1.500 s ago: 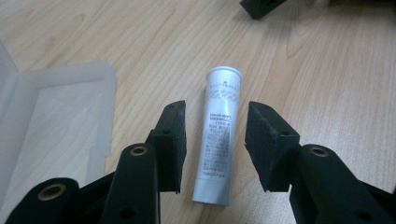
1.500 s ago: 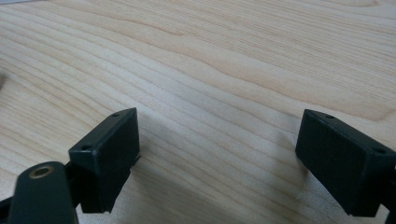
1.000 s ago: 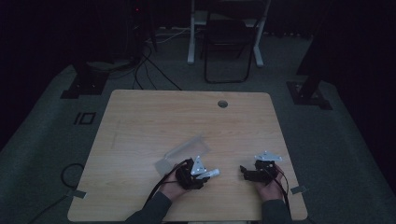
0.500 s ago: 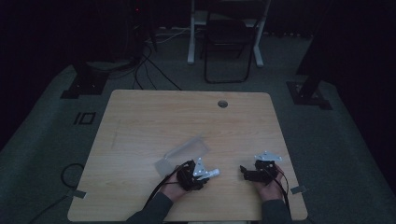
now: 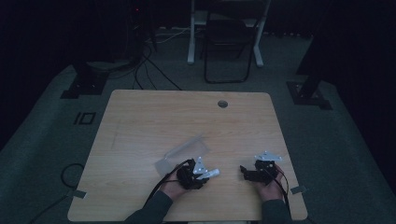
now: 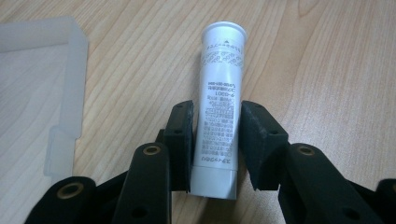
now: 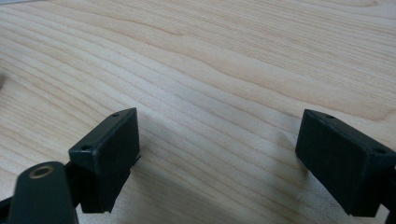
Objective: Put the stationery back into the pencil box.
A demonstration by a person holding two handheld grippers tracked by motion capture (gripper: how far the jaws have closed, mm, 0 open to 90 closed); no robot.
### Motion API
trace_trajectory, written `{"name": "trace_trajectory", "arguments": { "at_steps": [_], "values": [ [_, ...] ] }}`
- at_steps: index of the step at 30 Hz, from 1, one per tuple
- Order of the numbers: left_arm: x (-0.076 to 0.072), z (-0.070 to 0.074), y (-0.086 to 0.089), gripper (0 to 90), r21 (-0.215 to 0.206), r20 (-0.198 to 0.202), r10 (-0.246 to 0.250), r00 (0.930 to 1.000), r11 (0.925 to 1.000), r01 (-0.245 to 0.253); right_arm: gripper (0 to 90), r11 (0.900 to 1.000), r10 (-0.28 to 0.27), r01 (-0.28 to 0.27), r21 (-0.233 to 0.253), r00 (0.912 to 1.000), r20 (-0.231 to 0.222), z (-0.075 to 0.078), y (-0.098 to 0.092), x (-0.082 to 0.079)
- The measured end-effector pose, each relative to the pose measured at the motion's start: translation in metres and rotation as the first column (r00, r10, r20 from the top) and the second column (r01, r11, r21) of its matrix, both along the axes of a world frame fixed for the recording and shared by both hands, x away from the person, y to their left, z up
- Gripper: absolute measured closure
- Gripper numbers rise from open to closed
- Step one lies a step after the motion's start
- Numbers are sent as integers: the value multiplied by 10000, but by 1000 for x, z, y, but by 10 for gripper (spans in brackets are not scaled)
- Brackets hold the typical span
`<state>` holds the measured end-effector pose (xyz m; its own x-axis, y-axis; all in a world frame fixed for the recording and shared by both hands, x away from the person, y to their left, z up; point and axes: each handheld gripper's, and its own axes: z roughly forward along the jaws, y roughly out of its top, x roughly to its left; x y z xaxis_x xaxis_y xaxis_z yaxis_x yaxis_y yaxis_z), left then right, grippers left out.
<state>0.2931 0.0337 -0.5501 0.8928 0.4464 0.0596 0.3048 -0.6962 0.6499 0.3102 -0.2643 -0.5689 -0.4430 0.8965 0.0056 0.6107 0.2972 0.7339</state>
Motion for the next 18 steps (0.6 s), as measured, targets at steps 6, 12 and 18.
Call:
{"name": "trace_trajectory", "arguments": {
  "at_steps": [6,12,18],
  "values": [
    [3,0,1,681,-174,-330,-22,9995,9998,17,134,10000,4,-4,2,10000,2,0,0,0],
    [2,0,0,704,-114,-324,-71,9994,9999,68,134,10000,3,-3,2,10000,-1,0,0,0],
    [1,0,-1,707,-49,-213,-104,9997,9999,103,134,10000,2,-2,1,10000,1,0,0,0]
  ]
}}
